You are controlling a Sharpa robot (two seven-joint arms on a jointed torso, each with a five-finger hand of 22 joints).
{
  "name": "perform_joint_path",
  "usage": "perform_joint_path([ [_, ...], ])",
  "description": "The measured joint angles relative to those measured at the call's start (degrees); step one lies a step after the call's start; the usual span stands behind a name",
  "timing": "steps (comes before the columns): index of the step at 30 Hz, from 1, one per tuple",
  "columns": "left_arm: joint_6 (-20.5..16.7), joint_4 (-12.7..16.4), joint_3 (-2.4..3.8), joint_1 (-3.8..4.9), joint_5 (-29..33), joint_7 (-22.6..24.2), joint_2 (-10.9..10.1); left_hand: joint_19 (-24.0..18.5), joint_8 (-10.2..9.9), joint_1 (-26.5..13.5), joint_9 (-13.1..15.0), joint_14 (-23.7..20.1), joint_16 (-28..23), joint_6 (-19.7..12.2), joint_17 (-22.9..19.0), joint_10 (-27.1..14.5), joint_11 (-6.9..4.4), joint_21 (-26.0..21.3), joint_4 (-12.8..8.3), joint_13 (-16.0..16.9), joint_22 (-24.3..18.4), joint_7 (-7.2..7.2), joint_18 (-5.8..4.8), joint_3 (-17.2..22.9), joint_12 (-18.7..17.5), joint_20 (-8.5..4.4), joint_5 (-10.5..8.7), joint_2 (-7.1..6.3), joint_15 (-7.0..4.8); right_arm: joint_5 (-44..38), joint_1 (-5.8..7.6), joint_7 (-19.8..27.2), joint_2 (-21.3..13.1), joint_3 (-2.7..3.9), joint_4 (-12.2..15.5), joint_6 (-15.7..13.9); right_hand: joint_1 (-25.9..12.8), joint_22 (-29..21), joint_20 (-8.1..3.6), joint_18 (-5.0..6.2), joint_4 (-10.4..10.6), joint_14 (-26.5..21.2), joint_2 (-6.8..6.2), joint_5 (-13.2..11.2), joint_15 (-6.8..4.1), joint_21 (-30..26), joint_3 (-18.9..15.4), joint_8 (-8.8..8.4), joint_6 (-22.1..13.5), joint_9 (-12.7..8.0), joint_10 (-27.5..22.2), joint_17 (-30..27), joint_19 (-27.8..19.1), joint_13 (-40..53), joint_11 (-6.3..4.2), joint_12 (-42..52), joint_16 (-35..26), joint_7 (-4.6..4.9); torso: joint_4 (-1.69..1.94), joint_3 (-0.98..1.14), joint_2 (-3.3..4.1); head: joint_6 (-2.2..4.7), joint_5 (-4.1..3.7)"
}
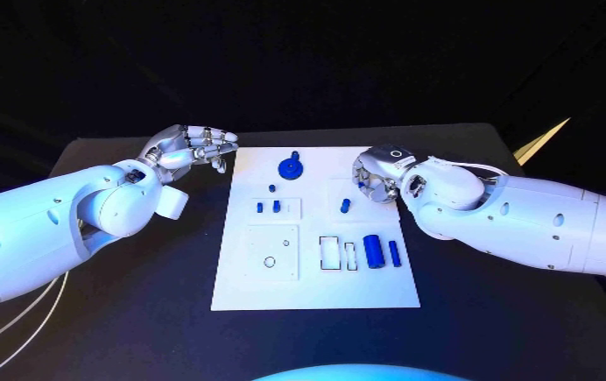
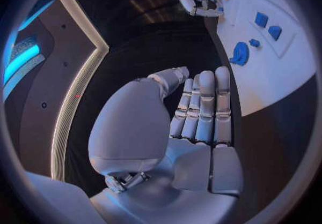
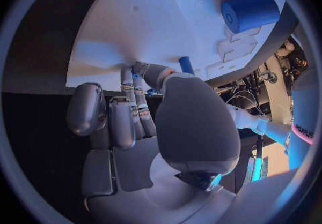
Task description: Assemble the parts on the task board
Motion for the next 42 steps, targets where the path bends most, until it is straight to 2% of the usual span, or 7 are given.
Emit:
perform_joint_path([
  [3, 0.0, 0.0, 0.0, 0.0, 0.0, -0.1, 0.0, 0.0, 0.0, 0.0, 0.0, 0.0, 0.0, 0.0, 0.0, 0.0, 0.0, 0.0, 0.0, 0.0, 0.0, 0.0, 0.0, 0.0, 0.0, 0.0, 0.0, 0.0, 0.0, 0.2, -0.05, 0.2, -0.2, -0.04, 0.2, -0.4, -0.6, 0.0, 0.0, 0.0, -0.5, 0.0, 0.6, 0.0, 0.0, 0.0, 0.5, -0.01, 0.0, -0.1, 0.0, 0.0, 0.0, -0.5, 0.0, -0.3, 0.0, 0.0, 0.0, 0.01, 0.0, 0.0, 0.0],
  [6, 0.0, -0.1, -0.01, 0.0, 0.0, -0.1, 0.0, 0.0, -0.6, 0.0, 0.0, -0.4, 0.0, 0.0, 0.0, -0.4, 0.4, -0.7, 0.0, 0.0, 0.0, 0.01, 0.0, 0.0, 0.0, 0.0, 0.0, 0.0, 0.38, 0.5, -0.08, 0.3, -0.4, -0.06, 0.4, -0.6, -0.6, 0.0, -0.01, 0.0, -0.5, 0.0, 0.6, 0.0, 0.0, 0.0, 0.5, -0.67, 0.0, -0.2, 0.0, 0.0, 0.0, -1.8, 0.0, -0.7, 0.0, 0.0, 0.0, 0.01, 0.0, -0.02, 0.03],
  [10, 0.1, -0.2, -0.01, 0.0, 0.0, -0.1, -0.1, 0.0, -0.6, 0.0, 0.0, -0.4, 0.0, 0.0, 0.0, -0.4, 0.4, -0.7, 0.0, 0.0, 0.0, 0.01, 0.0, 0.0, 0.0, 0.0, 0.0, 0.0, 0.38, 0.9, -0.09, 0.4, -0.8, -0.07, 0.7, -0.7, -0.6, 0.0, -0.1, -0.01, -1.2, 0.0, 0.6, 0.0, 0.0, 0.0, 1.2, -1.26, 0.0, -0.9, 0.0, 0.0, 0.1, -2.8, 0.0, -1.5, 0.0, -0.01, 0.0, 0.02, 0.01, -0.04, 0.05],
  [16, 0.1, -0.3, -0.01, 0.0, 0.0, -0.2, -0.1, 0.0, -0.6, 0.0, 0.0, -0.4, 0.0, -0.2, 0.0, -0.4, 0.4, -0.7, 0.0, 0.0, 0.0, 0.2, 0.0, 0.0, 0.0, 0.0, 0.0, 0.0, 0.38, 1.5, -0.08, 0.5, -1.2, -0.08, 1.1, -0.9, -0.6, 0.0, -0.1, -0.01, -1.3, 0.0, 0.61, 0.5, 0.0, 0.0, 1.3, -2.23, -0.1, -1.4, 0.0, 0.0, 0.1, -4.3, 0.0, -2.5, 0.0, 0.01, 0.0, 0.03, 0.02, -0.14, 0.09],
  [26, 0.1, -0.4, 0.0, 0.0, 0.0, -0.2, -0.2, 0.0, -0.7, 0.0, 0.0, -0.4, 0.0, -0.2, 0.0, -0.4, 0.4, -0.7, 0.0, 0.0, 0.0, 0.2, 0.0, 0.0, 0.0, 0.0, 0.0, 0.0, 0.39, 2.7, -0.25, 0.9, -2.5, -0.14, 2.9, -1.8, -0.6, 0.0, -0.1, -0.01, -1.3, 0.0, 0.61, 0.5, 0.0, 0.7, 1.3, -2.2, 0.0, -1.7, 0.3, 0.0, 0.1, -5.2, -0.11, -2.7, 0.0, -0.11, -0.03, 0.04, 0.03, -0.23, 0.23],
  [34, 0.1, -0.5, 0.0, 0.0, 0.0, -0.2, -0.2, 0.0, -0.6, 0.0, 0.0, -0.4, 0.0, -0.2, 0.0, -0.4, 0.4, -0.7, 0.0, 0.0, -0.1, 0.2, 0.0, 0.0, 0.0, 0.0, 0.01, 0.0, 0.39, 3.7, 0.9, 1.0, -3.4, 0.16, 5.0, -2.5, -0.6, 0.0, -0.1, -0.02, -1.3, 0.0, 0.61, 0.5, 0.0, 1.1, 1.3, -2.07, 0.3, -1.3, 0.5, 0.0, 0.1, -5.9, -0.31, -2.7, 0.0, -0.38, -0.05, -0.03, -0.02, -0.1, 0.05],
  [42, 0.3, -0.5, 0.0, 0.0, 0.0, -0.3, -0.2, 0.0, -0.7, 0.0, 0.0, -0.4, 0.0, -0.2, 0.0, -0.4, 0.41, -0.7, 0.0, 0.0, -0.1, 0.2, 0.0, 0.0, 0.0, 0.01, 0.01, 0.0, 0.39, 4.2, 1.06, 0.9, -3.6, 0.16, 5.5, -2.7, -0.6, 0.0, -0.1, -0.03, -1.3, 0.0, 0.61, 0.5, 0.0, 1.1, 1.3, -2.07, 0.3, -1.3, 0.5, 0.0, 0.1, -5.9, -0.31, -2.7, 0.0, -0.38, 0.0, -0.03, -0.02, -0.02, 0.04],
])
